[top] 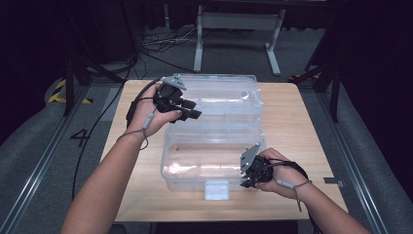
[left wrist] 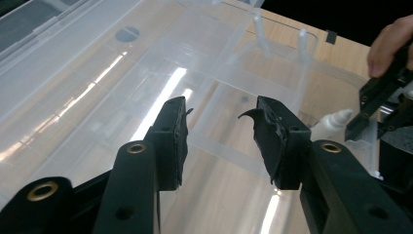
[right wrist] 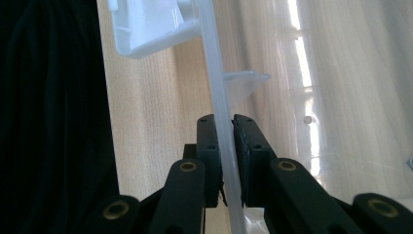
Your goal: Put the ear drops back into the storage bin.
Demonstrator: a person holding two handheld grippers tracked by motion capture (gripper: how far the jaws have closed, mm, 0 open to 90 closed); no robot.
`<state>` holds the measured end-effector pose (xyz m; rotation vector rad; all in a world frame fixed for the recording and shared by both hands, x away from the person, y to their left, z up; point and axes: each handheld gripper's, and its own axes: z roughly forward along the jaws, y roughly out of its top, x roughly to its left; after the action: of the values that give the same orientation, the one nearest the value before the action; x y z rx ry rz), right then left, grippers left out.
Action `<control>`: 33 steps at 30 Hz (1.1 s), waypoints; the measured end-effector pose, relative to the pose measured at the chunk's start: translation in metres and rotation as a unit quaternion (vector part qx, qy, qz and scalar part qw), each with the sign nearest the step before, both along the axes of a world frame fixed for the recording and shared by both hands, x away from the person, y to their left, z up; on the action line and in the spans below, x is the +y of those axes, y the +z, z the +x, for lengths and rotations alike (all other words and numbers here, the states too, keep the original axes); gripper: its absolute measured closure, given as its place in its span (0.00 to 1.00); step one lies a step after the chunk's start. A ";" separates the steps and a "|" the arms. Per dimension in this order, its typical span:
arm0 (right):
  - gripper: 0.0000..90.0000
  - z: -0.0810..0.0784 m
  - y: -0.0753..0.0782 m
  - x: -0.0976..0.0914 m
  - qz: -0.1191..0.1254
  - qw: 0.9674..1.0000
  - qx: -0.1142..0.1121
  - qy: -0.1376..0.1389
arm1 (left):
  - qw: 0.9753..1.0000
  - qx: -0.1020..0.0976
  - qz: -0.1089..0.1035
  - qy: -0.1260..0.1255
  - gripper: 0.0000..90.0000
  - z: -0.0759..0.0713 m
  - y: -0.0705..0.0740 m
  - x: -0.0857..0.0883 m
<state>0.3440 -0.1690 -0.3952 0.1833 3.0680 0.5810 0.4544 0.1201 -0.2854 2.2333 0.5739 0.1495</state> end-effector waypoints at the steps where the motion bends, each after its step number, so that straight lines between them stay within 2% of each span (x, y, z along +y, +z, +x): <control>1: 0.91 0.000 0.000 0.000 0.000 1.000 0.000 -0.001 | 1.000 0.001 0.005 -0.004 0.62 0.002 0.000 -0.001; 9: 0.91 0.000 0.000 -0.001 0.004 1.000 -0.002 0.001 | 0.999 0.006 0.031 -0.007 0.62 0.016 0.001 -0.016; 14: 0.91 0.000 0.000 -0.002 0.006 1.000 -0.001 -0.001 | 0.999 0.010 0.050 -0.019 0.62 0.019 -0.001 -0.023; 21: 0.91 0.000 0.000 -0.002 0.005 1.000 -0.001 -0.001 | 0.997 0.020 0.064 -0.029 0.65 0.021 -0.007 -0.032; 26: 0.91 0.000 0.000 -0.002 0.006 1.000 -0.002 -0.001 | 0.997 0.020 0.067 -0.020 0.73 0.023 -0.008 -0.032; 28: 0.91 0.000 0.000 -0.002 0.006 1.000 -0.002 -0.001 | 0.997 0.020 0.075 -0.019 0.75 0.024 -0.010 -0.033; 33: 0.91 0.000 0.000 -0.002 0.006 1.000 -0.001 -0.002 | 0.997 0.022 0.075 -0.024 0.85 0.027 -0.011 -0.033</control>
<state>0.3437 -0.1706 -0.3956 0.1883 3.0627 0.5996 0.4809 0.0871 -0.2964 2.4000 0.5472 0.1230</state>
